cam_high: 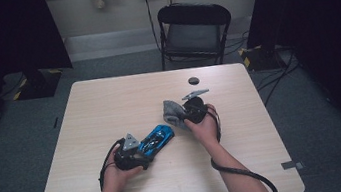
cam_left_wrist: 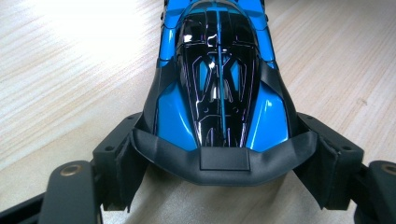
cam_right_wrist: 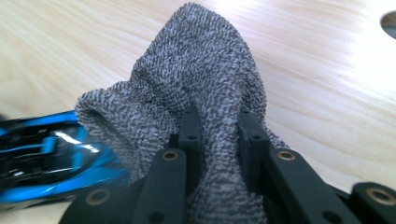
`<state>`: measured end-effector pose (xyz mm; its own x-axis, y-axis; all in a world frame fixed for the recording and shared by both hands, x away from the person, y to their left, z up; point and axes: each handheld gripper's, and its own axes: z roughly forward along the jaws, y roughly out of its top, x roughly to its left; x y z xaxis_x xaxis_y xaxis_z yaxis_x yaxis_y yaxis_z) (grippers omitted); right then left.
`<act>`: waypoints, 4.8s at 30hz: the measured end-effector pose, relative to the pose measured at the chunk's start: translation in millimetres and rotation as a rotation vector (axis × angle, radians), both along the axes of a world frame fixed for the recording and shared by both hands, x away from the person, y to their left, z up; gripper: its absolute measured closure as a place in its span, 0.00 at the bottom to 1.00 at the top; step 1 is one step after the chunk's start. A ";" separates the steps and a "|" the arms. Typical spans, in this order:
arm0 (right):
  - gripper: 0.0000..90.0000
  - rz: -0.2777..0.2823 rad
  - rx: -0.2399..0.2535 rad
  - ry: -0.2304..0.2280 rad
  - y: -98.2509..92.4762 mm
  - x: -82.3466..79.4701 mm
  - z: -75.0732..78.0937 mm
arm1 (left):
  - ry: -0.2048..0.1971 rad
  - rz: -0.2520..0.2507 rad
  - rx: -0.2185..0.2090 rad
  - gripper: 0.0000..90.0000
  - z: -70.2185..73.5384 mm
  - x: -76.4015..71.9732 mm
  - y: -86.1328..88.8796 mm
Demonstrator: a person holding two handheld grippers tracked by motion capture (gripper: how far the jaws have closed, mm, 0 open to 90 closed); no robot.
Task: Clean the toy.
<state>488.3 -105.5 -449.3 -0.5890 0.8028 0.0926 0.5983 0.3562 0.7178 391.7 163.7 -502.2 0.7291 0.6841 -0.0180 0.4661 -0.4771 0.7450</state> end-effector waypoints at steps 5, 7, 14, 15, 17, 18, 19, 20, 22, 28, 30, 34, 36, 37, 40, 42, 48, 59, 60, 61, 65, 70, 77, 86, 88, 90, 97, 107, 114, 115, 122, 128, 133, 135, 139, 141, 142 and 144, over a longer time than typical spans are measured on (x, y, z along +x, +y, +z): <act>0.84 0.083 0.011 -0.008 15.0 -17.0 2.2 | 0.001 -0.001 0.001 0.27 0.1 0.0 0.1; 0.84 0.119 0.022 -0.011 23.7 -24.4 2.2 | 0.001 0.000 0.001 0.27 0.1 0.0 0.0; 0.84 0.225 0.041 -0.007 50.7 -44.5 0.7 | 0.001 -0.001 0.002 0.27 0.1 0.0 0.1; 0.84 0.236 0.043 -0.005 53.3 -46.5 0.2 | 0.001 -0.001 0.001 0.27 0.1 0.0 0.1; 0.84 0.258 0.048 -0.003 60.4 -52.1 -1.3 | 0.001 -0.001 0.002 0.27 0.1 0.0 0.1; 0.84 0.275 0.045 -0.005 64.0 -54.6 -2.2 | 0.001 -0.001 0.002 0.27 0.1 0.0 0.1; 0.84 0.285 0.042 -0.007 67.7 -57.4 -2.8 | 0.002 -0.001 0.002 0.27 0.2 0.1 0.1; 0.84 0.298 0.038 -0.008 72.2 -60.3 -3.9 | 0.001 -0.001 0.002 0.27 0.2 0.0 0.1; 0.84 0.316 0.044 -0.008 77.9 -63.9 -5.4 | 0.001 -0.001 0.002 0.27 0.1 0.0 0.1; 0.84 0.370 0.007 -0.018 94.2 -75.0 -8.8 | -0.004 -0.001 0.008 0.27 0.3 0.2 0.4; 0.84 0.373 0.004 -0.017 95.5 -75.8 -10.8 | -0.003 0.000 0.008 0.27 0.4 0.1 0.4; 0.84 0.381 0.012 -0.016 94.6 -74.9 -13.7 | -0.003 0.000 0.008 0.27 0.4 0.1 0.4; 0.84 0.382 0.005 -0.009 95.3 -74.4 -13.0 | -0.003 0.000 0.008 0.27 0.3 0.1 0.4; 0.84 0.381 0.000 -0.012 95.9 -74.6 -12.7 | -0.003 0.000 0.008 0.27 0.4 0.0 0.4; 0.84 0.376 0.003 -0.010 95.1 -73.9 -12.4 | -0.003 0.000 0.008 0.27 0.4 0.1 0.4; 0.84 0.369 0.012 0.000 93.2 -72.2 -12.0 | -0.004 -0.001 0.008 0.27 0.4 0.1 0.4; 0.84 0.343 0.022 0.003 87.2 -64.3 -10.4 | -0.002 -0.001 0.006 0.27 0.3 0.0 0.3; 0.84 0.256 0.013 0.010 65.9 -42.6 -10.5 | 0.001 0.001 0.001 0.27 0.1 -0.4 0.0; 0.84 0.244 0.025 0.020 62.9 -40.1 -11.7 | 0.001 0.001 0.001 0.27 0.1 -0.3 0.0; 0.84 0.236 0.026 0.023 61.5 -38.9 -12.4 | 0.001 0.001 0.001 0.27 0.1 -0.4 0.0; 0.84 0.214 0.015 0.035 55.7 -32.5 -14.3 | 0.001 0.003 0.001 0.27 0.0 -0.5 -0.1; 0.84 0.203 0.000 0.035 54.9 -28.7 -14.7 | 0.001 0.003 0.001 0.27 0.1 -0.6 -0.1; 0.84 0.186 -0.027 0.034 54.8 -23.3 -15.0 | 0.001 0.003 0.000 0.27 0.0 -0.7 -0.2; 0.84 0.156 -0.042 0.050 52.4 -13.3 -16.4 | 0.001 0.003 0.001 0.27 0.1 -0.7 -0.1; 0.84 0.150 -0.044 0.054 52.2 -11.2 -16.6 | 0.001 0.003 0.001 0.27 0.1 -0.7 -0.1; 0.84 0.145 -0.043 0.058 52.0 -9.6 -16.8 | 0.001 0.004 0.000 0.27 0.1 -0.7 -0.2; 0.84 0.125 -0.029 0.069 49.4 -4.8 -18.3 | 0.001 0.003 0.001 0.27 0.1 -0.7 -0.1; 0.84 0.085 -0.011 0.084 42.8 2.0 -21.3 | 0.001 0.003 0.001 0.27 0.1 -0.7 -0.1; 0.84 0.079 -0.034 0.077 40.6 6.2 -22.2 | 0.001 0.003 0.001 0.27 0.1 -0.7 -0.1; 0.84 0.077 -0.035 0.078 40.2 6.7 -22.4 | 0.001 0.003 0.001 0.27 0.1 -0.7 -0.1; 0.84 0.045 -0.017 0.084 35.8 10.3 -26.3 | 0.001 0.003 0.002 0.27 0.1 -0.7 -0.1; 0.84 0.022 -0.046 0.078 32.7 13.0 -27.3 | 0.001 0.003 0.001 0.27 0.1 -0.7 -0.1; 0.84 -0.014 -0.049 0.064 26.7 14.2 -26.0 | 0.001 0.003 0.002 0.27 0.1 -0.7 -0.1; 0.84 -0.011 -0.041 0.070 24.5 15.3 -25.5 | 0.001 0.003 0.002 0.27 0.1 -0.7 -0.1; 0.84 -0.022 -0.038 0.059 21.7 15.6 -21.7 | 0.002 0.003 0.001 0.27 0.1 -0.7 -0.1; 0.84 -0.023 -0.035 0.050 20.8 15.8 -19.3 | 0.002 0.003 0.001 0.27 0.1 -0.7 -0.1; 0.84 -0.027 -0.032 0.046 20.4 15.8 -17.8 | 0.001 0.003 0.001 0.27 0.1 -0.7 -0.1; 0.84 -0.022 -0.038 0.038 20.0 16.0 -14.6 | 0.001 0.003 0.001 0.27 0.1 -0.7 -0.1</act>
